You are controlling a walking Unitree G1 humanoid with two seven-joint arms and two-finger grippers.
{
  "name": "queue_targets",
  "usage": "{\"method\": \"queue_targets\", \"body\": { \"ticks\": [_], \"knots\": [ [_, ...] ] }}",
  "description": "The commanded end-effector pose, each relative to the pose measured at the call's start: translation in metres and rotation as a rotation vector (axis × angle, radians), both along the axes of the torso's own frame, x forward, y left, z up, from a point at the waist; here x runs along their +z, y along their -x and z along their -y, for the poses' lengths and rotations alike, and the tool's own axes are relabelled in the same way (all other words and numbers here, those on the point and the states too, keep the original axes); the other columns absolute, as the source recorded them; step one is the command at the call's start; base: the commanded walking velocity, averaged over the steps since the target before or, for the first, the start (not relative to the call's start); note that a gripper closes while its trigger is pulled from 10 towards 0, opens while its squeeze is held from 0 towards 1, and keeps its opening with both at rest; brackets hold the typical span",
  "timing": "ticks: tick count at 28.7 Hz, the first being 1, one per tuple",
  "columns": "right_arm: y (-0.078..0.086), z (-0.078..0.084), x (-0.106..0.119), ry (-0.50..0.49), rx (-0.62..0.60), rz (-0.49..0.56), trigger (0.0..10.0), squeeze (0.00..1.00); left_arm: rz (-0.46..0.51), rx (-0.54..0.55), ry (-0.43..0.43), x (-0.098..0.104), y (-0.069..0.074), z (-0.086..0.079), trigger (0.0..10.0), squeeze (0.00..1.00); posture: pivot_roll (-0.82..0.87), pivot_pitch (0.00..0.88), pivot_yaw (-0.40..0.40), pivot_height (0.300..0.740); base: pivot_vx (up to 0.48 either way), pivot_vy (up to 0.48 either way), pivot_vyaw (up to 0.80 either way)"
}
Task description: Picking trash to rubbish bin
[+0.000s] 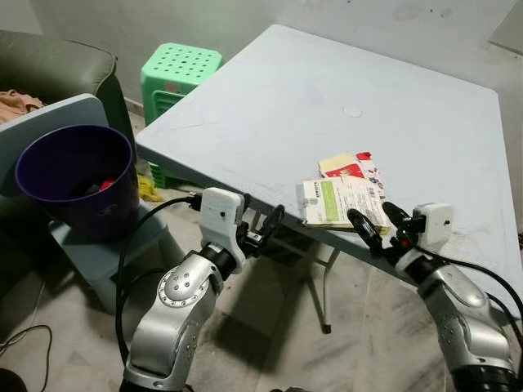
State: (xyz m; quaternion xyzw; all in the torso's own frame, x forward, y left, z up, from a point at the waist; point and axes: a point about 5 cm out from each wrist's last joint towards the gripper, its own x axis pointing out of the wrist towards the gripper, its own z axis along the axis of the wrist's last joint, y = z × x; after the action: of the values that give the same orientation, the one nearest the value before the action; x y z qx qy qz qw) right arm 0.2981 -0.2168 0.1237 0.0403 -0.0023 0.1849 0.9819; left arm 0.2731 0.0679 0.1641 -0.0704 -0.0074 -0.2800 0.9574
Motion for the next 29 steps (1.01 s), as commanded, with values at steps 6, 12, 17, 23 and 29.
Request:
{"method": "queue_targets", "body": {
  "ticks": [6, 12, 17, 23, 29],
  "knots": [
    [0.002, 0.006, 0.005, 0.183, 0.004, 0.053, 10.0, 0.73, -0.030, -0.110, 0.007, -0.007, 0.011, 0.015, 10.0, 0.00, -0.05, 0.118, -0.083, 0.740, 0.000, 0.000, 0.00],
    [0.001, 0.003, 0.005, 0.291, 0.036, 0.071, 10.0, 0.00, -0.067, -0.144, 0.008, -0.015, 0.023, 0.024, 10.0, 0.00, -0.05, 0.134, -0.085, 0.740, 0.000, 0.000, 0.00],
    [0.001, 0.003, 0.003, 0.360, 0.065, 0.080, 10.0, 0.00, -0.081, -0.151, 0.007, -0.016, 0.026, 0.025, 10.0, 0.00, -0.04, 0.143, -0.088, 0.740, 0.000, 0.000, 0.00],
    [0.001, 0.000, -0.001, 0.443, 0.091, 0.100, 10.0, 0.00, -0.079, -0.138, 0.003, -0.016, 0.026, 0.022, 10.0, 0.00, -0.04, 0.156, -0.094, 0.740, 0.000, 0.000, 0.00],
    [0.001, -0.007, -0.009, 0.518, 0.109, 0.116, 10.0, 0.00, -0.078, -0.126, 0.002, -0.014, 0.025, 0.021, 10.0, 0.00, -0.03, 0.161, -0.095, 0.740, 0.000, 0.000, 0.00]
  ]
}}
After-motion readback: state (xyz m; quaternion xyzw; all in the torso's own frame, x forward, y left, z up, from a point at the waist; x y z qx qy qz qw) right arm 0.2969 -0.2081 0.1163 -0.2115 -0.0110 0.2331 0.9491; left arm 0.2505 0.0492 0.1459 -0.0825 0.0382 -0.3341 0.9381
